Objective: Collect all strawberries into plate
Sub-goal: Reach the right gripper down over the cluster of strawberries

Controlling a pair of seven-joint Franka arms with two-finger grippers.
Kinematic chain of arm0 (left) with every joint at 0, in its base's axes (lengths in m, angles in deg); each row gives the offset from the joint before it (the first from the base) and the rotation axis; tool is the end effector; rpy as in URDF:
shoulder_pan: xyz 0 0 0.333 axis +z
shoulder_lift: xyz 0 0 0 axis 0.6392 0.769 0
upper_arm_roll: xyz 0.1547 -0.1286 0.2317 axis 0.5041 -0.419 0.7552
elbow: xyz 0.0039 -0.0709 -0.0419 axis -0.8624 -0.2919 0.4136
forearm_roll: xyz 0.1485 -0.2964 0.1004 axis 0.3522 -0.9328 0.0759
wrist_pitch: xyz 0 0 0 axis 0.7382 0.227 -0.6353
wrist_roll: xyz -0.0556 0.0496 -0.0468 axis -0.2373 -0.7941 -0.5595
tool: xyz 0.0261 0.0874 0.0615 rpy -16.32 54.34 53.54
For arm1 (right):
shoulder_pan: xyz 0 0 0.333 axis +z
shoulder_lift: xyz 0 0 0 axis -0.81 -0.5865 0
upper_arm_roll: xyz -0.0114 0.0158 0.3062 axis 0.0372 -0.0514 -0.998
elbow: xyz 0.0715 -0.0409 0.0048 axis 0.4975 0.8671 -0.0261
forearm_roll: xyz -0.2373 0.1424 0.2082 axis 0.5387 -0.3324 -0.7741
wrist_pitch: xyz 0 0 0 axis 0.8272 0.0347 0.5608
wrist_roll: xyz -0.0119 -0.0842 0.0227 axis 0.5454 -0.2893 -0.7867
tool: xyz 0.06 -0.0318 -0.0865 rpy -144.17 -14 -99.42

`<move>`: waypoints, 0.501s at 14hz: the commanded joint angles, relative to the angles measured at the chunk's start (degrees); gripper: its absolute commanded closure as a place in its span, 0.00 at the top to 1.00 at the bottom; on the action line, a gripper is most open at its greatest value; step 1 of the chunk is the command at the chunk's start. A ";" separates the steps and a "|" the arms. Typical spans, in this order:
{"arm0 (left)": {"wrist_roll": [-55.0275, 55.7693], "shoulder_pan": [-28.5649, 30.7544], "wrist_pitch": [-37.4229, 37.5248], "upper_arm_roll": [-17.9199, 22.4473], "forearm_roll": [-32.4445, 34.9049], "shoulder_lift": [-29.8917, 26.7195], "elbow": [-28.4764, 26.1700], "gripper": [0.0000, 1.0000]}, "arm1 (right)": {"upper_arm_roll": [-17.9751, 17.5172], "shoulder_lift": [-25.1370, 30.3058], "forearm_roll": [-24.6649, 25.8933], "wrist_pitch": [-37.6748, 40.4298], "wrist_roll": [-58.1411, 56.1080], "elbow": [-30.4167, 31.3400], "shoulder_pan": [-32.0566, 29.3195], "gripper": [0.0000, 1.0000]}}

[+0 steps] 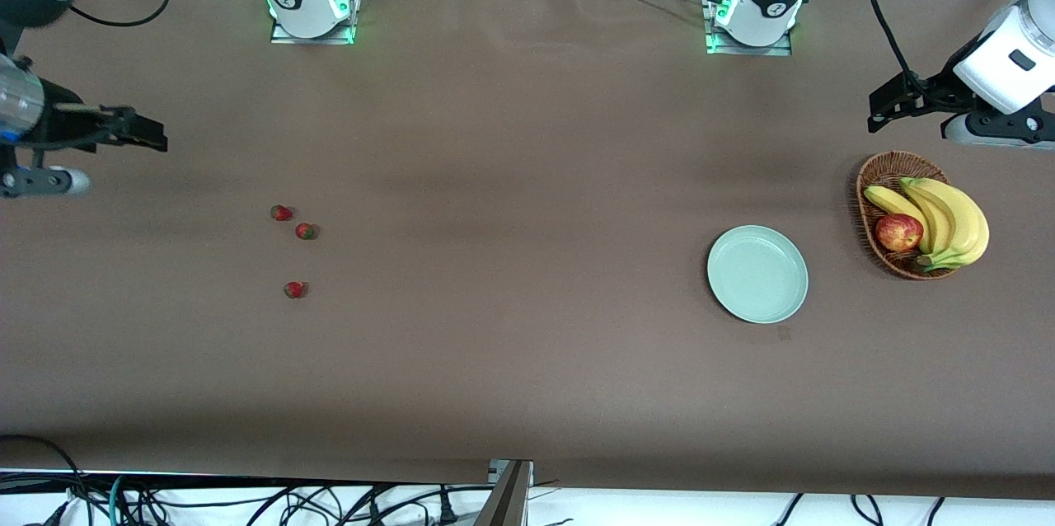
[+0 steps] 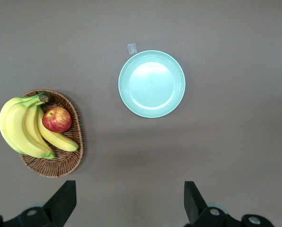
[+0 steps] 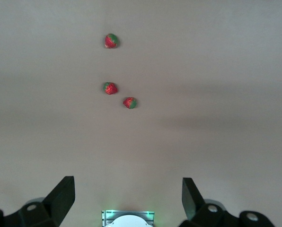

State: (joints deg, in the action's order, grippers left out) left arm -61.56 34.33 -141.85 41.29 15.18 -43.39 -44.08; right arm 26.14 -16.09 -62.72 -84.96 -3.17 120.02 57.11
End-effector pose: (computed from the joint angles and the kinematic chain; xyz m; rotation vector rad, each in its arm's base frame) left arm 0.4907 -0.0272 0.5937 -3.1372 0.0922 0.0856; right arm 0.5486 0.0087 0.5305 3.0758 0.0713 -0.3827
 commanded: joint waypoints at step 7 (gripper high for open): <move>-0.94 0.13 1.45 0.21 1.21 0.94 1.91 1.00 | -0.27 -12.68 -0.52 -12.54 -1.04 3.07 3.04 1.00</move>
State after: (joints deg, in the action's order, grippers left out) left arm -61.56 34.56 -141.75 41.42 15.18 -43.34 -44.06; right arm 25.77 -28.75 -62.73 -94.08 -3.23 120.63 59.38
